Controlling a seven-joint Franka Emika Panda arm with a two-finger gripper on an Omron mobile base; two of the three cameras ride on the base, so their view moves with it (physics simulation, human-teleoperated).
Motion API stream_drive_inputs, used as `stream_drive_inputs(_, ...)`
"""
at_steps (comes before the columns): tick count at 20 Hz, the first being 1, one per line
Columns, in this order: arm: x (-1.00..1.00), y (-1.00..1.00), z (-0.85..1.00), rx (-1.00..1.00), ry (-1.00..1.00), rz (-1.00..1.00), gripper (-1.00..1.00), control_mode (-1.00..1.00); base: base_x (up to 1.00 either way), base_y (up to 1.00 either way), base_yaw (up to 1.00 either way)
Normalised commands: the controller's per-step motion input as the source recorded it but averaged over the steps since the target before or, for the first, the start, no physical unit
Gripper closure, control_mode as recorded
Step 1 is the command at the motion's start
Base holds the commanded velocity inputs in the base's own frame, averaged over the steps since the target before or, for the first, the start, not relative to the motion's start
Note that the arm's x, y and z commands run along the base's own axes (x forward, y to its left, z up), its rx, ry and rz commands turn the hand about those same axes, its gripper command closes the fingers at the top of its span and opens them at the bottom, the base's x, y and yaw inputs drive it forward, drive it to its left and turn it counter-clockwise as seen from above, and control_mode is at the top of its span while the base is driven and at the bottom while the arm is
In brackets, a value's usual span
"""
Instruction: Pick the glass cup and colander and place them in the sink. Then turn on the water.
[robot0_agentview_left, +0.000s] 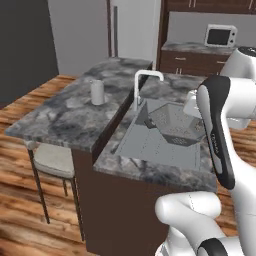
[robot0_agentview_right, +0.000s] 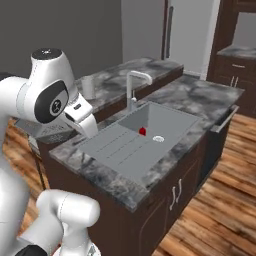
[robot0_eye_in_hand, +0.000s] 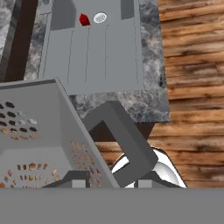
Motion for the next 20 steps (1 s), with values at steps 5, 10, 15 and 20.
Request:
stream_drive_inputs(5,0.0,0.0,0.0,0.0,0.0,0.0,1.0,1.0,-0.06,0.0,0.5)
stream_drive_inputs(10,0.0,0.0,0.0,0.0,0.0,0.0,1.0,1.0,-0.46,0.06,0.36)
stream_drive_inputs(15,0.0,0.0,0.0,0.0,0.0,0.0,1.0,1.0,-0.23,0.28,0.44)
stream_drive_inputs(20,0.0,0.0,0.0,0.0,0.0,0.0,1.0,1.0,-0.06,0.18,0.5)
